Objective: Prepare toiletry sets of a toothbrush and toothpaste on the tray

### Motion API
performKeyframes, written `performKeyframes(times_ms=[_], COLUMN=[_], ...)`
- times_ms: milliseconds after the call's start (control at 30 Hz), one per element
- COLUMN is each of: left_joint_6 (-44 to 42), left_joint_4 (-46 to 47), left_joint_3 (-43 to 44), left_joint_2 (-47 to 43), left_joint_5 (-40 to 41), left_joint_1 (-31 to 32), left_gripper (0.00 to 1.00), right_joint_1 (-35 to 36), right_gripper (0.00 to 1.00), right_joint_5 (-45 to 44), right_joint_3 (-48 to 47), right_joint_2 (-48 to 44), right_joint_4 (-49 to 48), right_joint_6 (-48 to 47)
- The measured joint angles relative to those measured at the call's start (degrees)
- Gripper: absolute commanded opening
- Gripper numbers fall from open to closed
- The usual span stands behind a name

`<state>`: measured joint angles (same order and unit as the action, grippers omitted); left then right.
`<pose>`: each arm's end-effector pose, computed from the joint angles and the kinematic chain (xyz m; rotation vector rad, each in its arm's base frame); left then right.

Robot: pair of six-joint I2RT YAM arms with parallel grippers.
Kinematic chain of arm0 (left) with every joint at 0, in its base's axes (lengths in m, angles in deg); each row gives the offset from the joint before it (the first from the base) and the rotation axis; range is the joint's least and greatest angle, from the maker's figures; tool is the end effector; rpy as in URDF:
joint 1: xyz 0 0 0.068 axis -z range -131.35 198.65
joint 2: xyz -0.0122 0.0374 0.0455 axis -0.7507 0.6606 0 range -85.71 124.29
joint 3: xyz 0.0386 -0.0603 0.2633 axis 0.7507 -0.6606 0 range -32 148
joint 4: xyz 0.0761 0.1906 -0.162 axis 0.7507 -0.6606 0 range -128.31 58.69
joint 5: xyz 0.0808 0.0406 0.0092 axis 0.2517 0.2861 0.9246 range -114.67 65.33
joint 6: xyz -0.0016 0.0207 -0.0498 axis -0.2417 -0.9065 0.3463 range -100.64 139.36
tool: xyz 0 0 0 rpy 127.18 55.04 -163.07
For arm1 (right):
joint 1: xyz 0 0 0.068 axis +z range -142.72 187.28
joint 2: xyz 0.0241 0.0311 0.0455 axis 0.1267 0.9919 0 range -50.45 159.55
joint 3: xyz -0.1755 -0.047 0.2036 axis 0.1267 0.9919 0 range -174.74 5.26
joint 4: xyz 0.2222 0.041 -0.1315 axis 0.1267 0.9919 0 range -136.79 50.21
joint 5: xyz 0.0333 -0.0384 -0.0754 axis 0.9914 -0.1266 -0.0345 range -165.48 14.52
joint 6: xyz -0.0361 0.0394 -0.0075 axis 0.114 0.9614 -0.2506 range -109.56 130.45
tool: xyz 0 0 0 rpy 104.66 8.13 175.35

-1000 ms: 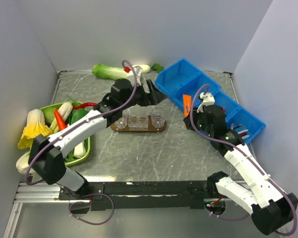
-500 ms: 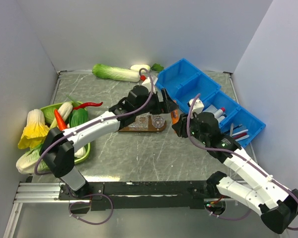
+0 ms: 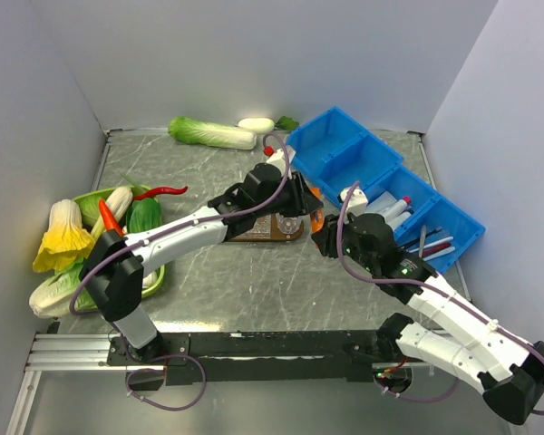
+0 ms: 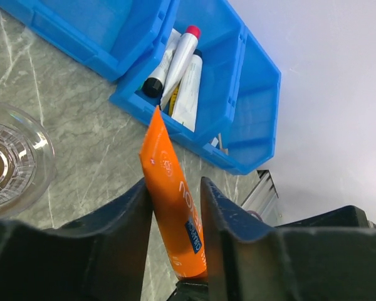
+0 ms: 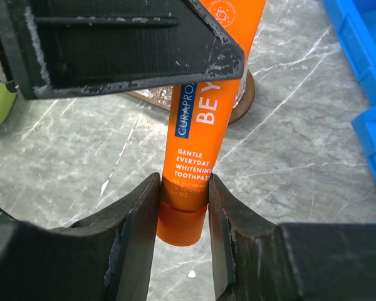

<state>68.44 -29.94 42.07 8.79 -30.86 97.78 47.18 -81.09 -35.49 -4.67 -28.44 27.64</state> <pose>0.2554 -0.3010 0.3116 0.0822 2.1103 -1.2114 0.1446 0.1164 0.2975 -0.3334 1.9907 0.5468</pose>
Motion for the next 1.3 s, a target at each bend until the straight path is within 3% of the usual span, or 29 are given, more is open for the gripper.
performKeyframes(times_ms=[367,467,600,733,800,900,1100,1300], left_joint_6=[0.42,0.74,0.74,-0.07,-0.61,-3.06,-12.83,-23.54], left_joint_4=[0.09,0.26,0.66,0.85,0.87,0.92,0.83,0.9], left_joint_3=[0.0,0.0,0.0,0.0,0.0,-0.52,-3.78,-9.79], left_joint_2=[0.0,0.0,-0.02,-0.11,-0.46,-2.54,-13.03,-24.22], left_joint_5=[0.37,0.28,-0.24,-2.69,-4.66,-8.2,-14.32,-27.21], left_joint_1=[-0.09,-0.09,-0.42,-1.62,-3.13,-6.69,-10.82,-10.21], left_gripper=[0.11,0.05,0.01,0.01,0.01,0.01,0.01,0.01], right_joint_1=[0.66,0.72,0.72,0.74,0.74,0.74,-0.35,-2.69], right_gripper=[0.01,0.13,0.43,0.66,0.75,0.82,0.81,0.73], right_joint_5=[-1.29,-1.51,-1.46,-0.39,0.5,1.64,6.47,17.68], right_joint_3=[0.0,0.0,-0.04,-1.09,-2.45,-5.62,-16.63,-27.87], right_joint_2=[0.04,0.04,0.02,0.0,-0.28,-1.7,-3.19,1.11], right_joint_4=[-0.22,-0.2,-0.22,0.83,2.16,4.63,10.03,15.69], right_joint_6=[0.0,0.17,0.35,0.28,-0.09,-0.9,-3.72,-6.93])
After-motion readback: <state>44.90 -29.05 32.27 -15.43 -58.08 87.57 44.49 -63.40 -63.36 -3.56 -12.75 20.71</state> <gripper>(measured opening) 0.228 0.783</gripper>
